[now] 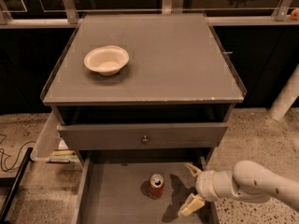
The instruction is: Pick coke can from middle drawer and place on counter
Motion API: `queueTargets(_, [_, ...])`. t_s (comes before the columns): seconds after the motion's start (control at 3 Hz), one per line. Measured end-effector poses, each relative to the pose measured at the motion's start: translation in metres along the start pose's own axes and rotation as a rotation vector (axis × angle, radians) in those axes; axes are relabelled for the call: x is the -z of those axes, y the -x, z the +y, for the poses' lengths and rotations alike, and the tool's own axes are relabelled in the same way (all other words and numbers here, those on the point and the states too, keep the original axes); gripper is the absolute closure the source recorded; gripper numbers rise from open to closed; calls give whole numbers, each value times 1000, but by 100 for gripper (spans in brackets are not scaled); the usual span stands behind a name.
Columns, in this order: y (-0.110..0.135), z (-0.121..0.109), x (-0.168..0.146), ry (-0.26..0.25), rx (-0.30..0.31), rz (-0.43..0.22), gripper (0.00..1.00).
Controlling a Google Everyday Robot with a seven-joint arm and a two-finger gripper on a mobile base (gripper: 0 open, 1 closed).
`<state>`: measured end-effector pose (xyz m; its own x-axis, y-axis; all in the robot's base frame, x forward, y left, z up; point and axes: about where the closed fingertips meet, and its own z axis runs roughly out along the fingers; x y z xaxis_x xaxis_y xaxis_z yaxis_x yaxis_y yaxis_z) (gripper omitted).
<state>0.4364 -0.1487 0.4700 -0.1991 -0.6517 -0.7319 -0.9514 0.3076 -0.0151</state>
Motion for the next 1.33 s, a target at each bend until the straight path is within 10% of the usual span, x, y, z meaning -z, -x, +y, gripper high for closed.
queueTargets(1.33, [20,7,-92,57,145,-233,0])
